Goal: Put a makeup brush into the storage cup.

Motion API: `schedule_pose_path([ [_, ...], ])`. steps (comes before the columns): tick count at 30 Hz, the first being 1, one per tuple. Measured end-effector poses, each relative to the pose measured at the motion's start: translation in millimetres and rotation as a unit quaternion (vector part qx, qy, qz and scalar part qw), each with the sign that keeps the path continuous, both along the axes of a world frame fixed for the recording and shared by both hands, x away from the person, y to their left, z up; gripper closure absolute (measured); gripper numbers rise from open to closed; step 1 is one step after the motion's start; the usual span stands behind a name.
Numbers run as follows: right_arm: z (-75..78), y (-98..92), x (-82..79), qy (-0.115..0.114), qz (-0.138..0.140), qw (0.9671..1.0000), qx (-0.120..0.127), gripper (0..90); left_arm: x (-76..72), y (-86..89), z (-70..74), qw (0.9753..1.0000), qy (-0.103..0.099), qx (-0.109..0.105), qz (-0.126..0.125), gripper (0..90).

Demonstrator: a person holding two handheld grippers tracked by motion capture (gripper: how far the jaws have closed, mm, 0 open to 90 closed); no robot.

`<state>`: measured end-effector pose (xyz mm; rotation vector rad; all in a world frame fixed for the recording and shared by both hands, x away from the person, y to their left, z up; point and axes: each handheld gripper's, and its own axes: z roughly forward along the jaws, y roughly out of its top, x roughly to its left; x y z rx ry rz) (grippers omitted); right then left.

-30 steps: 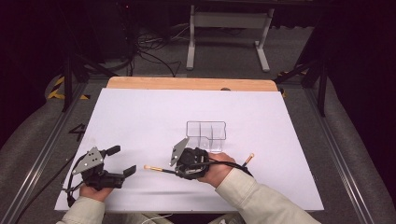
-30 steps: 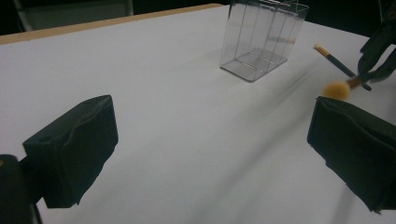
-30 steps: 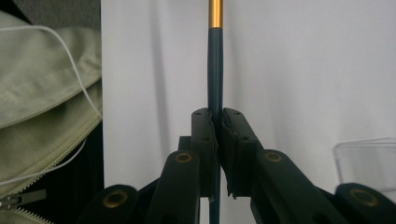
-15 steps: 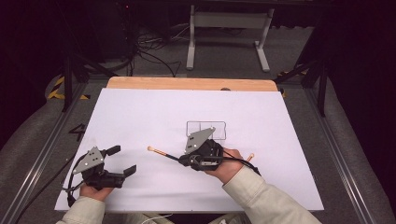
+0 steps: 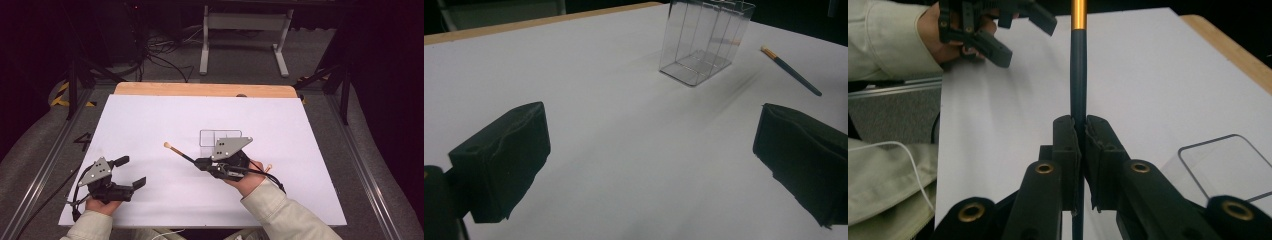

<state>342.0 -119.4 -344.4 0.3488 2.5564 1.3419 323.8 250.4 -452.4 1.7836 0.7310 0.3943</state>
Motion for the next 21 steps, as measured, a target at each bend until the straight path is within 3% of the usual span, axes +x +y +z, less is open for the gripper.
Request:
schedule_pose_path([
  [6,-0.4,-11.0,0.3,-0.004,-0.016,0.9985,0.053,83.9,0.0,-0.4,-0.2,1.0,0.001,-0.003,-0.001,2.4],
  [12,-1.7,-19.4,0.5,-0.02,-0.025,0.9955,0.09,83.8,0.1,-0.6,-0.2,1.0,0.003,-0.002,-0.002,2.5],
  [15,-2.0,-22.5,1.6,-0.025,-0.028,0.9946,0.096,83.9,0.2,-0.4,-0.1,1.0,0.002,0.0,-0.004,2.5],
  [21,-1.9,-32.2,4.2,-0.041,-0.038,0.9897,0.132,83.9,0.2,-0.4,-0.3,1.0,0.002,-0.001,-0.004,2.5],
])
